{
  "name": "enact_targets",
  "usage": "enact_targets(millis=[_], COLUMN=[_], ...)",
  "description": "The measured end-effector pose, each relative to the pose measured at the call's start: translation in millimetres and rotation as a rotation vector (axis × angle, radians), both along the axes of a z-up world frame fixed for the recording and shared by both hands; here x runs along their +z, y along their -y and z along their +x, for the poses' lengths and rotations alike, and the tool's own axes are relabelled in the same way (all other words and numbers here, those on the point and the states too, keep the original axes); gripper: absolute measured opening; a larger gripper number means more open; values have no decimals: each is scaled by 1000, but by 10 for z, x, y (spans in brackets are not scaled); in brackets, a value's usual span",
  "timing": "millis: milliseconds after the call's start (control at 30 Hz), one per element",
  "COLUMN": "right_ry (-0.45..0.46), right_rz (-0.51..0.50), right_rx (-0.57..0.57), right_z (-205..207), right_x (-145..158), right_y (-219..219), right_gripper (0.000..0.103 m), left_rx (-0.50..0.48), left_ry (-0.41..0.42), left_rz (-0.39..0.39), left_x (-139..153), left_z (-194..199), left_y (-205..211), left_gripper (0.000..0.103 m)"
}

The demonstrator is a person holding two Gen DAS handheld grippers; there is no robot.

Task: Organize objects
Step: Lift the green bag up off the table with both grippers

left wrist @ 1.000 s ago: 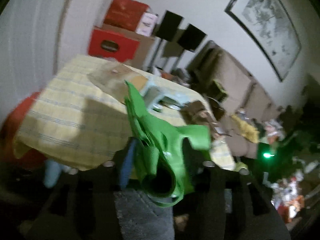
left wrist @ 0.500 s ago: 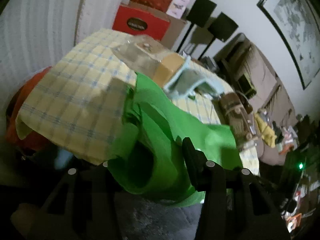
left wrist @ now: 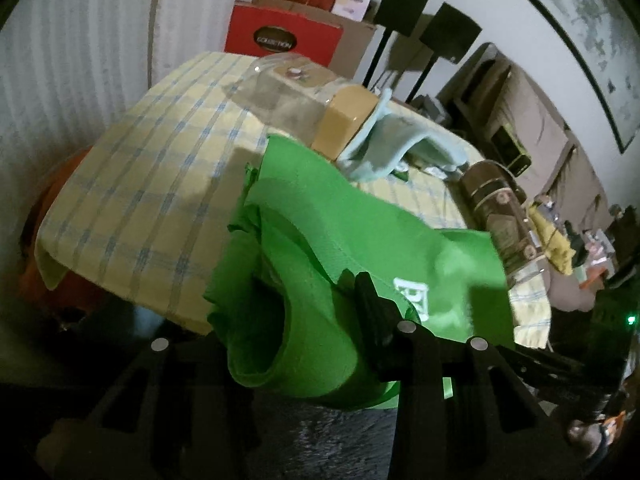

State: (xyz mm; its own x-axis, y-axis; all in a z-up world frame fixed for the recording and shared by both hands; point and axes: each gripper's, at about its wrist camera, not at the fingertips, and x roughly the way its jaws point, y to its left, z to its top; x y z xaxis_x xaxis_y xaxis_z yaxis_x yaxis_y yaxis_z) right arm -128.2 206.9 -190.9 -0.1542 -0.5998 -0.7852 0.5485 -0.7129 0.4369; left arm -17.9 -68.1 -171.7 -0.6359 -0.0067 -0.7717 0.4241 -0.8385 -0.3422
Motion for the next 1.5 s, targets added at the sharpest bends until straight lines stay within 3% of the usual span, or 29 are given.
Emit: enact_targets(millis=[100, 267, 500, 567, 633, 733, 800, 867, 900, 967, 1067, 1233, 1367, 1500], right_ry=[-2, -28, -114, -139, -144, -102, -165, -258, -300, -315, -321, -407, -504, -516], right_rz=[-9, 67, 92, 107, 97, 55, 25, 70, 140, 221, 171, 184, 159, 102], right_rx=[-10, -10, -4, -5, -13, -41, -25, -23, -23, -33, -47, -30, -15, -17], right_z=[-43, -40, 16, 8, -40, -111, -46, 20, 35, 36, 92, 292, 470, 441], right_x=[24, 97, 330, 343, 301, 259, 377, 440, 403, 297, 283, 427, 707, 981], right_y=[18, 146, 172, 223, 237, 242, 264, 356, 450, 559, 517, 537, 491, 321], right_gripper=[46, 45, 33, 34, 43, 43, 43, 43, 43, 43, 35, 20, 16, 15], left_rx=[-6, -71, -130, -139, -151, -153, -153, -152, -146, -132, -123, -127, -132, -125], left_ry=[-11, 7, 8, 4, -13, -21, -31, -39, -46, -70, -79, -62, -86, -136], left_rz=[27, 22, -26, 23, 130, 88, 85, 129, 156, 182, 124, -20, -91, -114], left_x=[-27, 28, 131, 122, 104, 114, 109, 73, 59, 62, 127, 338, 551, 805], left_z=[9, -17, 77, 70, 56, 74, 97, 116, 132, 195, 265, 288, 328, 389], left_y=[28, 3, -155, -114, -30, -60, -68, -36, -11, 17, -32, -249, -413, -537], left_gripper=[34, 34, 34, 34, 34, 34, 34, 34, 34, 34, 34, 33, 32, 32])
